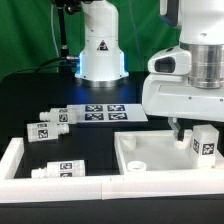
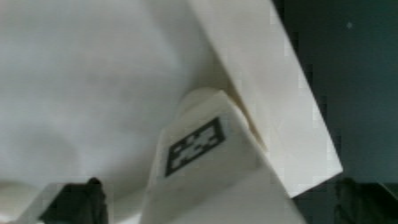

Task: Assemble one leg

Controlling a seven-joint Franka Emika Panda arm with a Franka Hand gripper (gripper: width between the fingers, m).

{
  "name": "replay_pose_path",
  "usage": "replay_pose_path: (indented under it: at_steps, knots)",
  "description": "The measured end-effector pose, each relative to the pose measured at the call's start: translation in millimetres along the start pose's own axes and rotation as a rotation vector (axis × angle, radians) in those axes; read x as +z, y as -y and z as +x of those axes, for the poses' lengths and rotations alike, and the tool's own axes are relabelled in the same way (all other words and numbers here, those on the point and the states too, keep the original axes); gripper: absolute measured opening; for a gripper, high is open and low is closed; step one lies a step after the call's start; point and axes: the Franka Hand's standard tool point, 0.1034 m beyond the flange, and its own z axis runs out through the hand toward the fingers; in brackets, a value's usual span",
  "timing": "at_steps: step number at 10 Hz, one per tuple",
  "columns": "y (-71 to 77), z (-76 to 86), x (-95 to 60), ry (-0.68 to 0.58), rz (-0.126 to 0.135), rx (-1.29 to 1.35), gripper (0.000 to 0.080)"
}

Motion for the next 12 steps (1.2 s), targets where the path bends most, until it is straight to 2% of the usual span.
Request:
replay_pose_path:
  at_steps: [1, 2, 4, 6, 7, 9, 11, 12]
  knots:
    - [1.0, 0.7, -0.1, -0.017, -0.024, -0.217, 0.0649]
    - [4.9, 1.5, 0.2, -0.039, -0.019, -0.336, 0.0649]
    - [4.1, 1.7, 0.7, -0.039, -0.018, -0.301, 0.0649]
    - [3.9, 1.7, 1.0, -0.039, -0.017, -0.254, 0.0386]
    - [3.8, 1.8, 1.0, -0.040, -0.016, -0.187, 0.0283]
    - [3.1, 2.8, 1.9, -0.048, -0.014, -0.024, 0.0285]
    - [1.3, 2.0, 1.3, -0.053, -0.025, 0.278, 0.0285]
    - [0.3, 2.5, 1.2, -0.050, -0.015, 0.444, 0.0285]
